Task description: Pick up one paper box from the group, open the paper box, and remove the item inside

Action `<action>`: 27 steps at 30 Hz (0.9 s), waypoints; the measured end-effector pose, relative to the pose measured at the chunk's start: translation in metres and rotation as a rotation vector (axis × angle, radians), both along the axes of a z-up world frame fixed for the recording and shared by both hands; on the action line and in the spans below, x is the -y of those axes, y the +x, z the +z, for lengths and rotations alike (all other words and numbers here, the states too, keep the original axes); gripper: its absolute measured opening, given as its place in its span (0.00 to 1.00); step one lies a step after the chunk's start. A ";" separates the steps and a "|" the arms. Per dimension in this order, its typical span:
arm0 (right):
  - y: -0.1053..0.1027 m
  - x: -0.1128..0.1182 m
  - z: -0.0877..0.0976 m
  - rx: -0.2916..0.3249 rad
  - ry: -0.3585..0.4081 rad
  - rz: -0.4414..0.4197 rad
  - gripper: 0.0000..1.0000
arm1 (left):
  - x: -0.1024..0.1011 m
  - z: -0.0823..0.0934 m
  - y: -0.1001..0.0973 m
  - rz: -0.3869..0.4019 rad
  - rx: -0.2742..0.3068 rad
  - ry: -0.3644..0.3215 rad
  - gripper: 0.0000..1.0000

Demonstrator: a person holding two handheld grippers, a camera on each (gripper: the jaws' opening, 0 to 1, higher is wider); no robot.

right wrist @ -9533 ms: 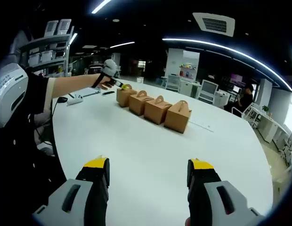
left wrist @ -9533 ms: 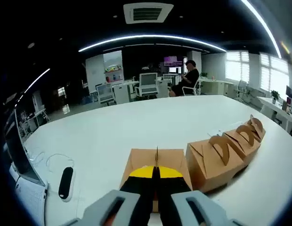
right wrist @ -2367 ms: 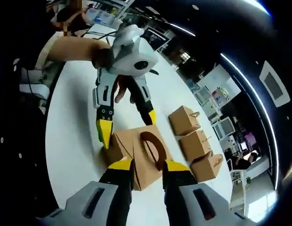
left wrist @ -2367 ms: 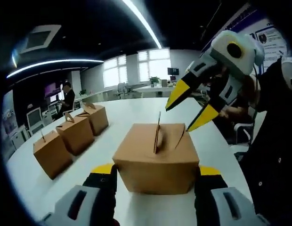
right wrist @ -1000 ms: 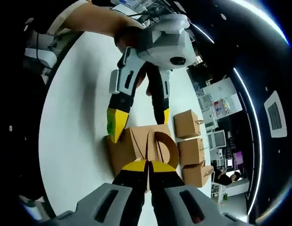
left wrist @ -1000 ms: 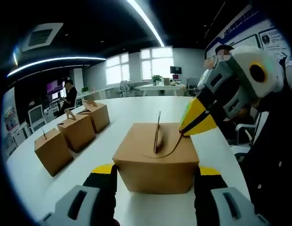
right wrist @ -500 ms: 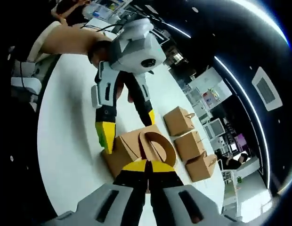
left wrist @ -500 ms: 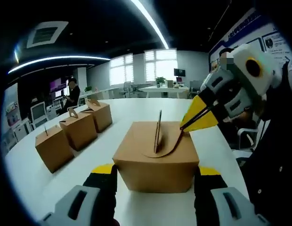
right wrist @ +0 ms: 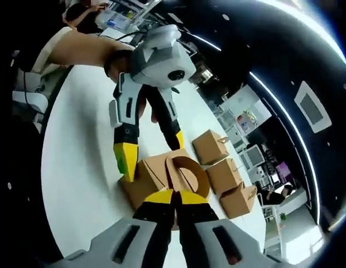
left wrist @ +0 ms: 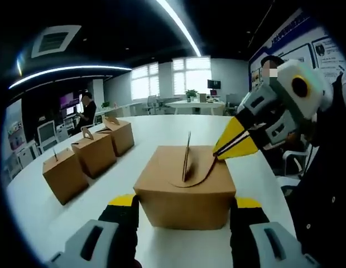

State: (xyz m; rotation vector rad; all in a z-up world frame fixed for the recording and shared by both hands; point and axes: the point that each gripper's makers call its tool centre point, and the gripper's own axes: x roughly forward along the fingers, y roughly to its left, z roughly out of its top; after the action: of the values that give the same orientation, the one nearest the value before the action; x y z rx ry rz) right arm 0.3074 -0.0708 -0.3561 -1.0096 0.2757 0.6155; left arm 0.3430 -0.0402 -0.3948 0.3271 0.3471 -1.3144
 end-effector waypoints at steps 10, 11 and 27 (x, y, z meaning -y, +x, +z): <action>0.006 -0.016 0.001 0.040 -0.077 0.059 0.08 | 0.000 0.000 -0.001 -0.003 0.000 0.004 0.66; 0.006 -0.016 0.000 0.040 -0.090 0.064 0.07 | 0.000 0.000 -0.001 -0.003 0.001 0.004 0.66; 0.007 -0.014 0.005 0.043 -0.021 0.022 0.02 | -0.001 0.000 -0.001 0.016 -0.007 -0.007 0.66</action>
State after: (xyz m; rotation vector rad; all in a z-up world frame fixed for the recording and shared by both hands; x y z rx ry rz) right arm 0.3148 -0.0563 -0.3507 -1.0457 0.2339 0.6119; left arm 0.3423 -0.0393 -0.3945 0.3140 0.3501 -1.3012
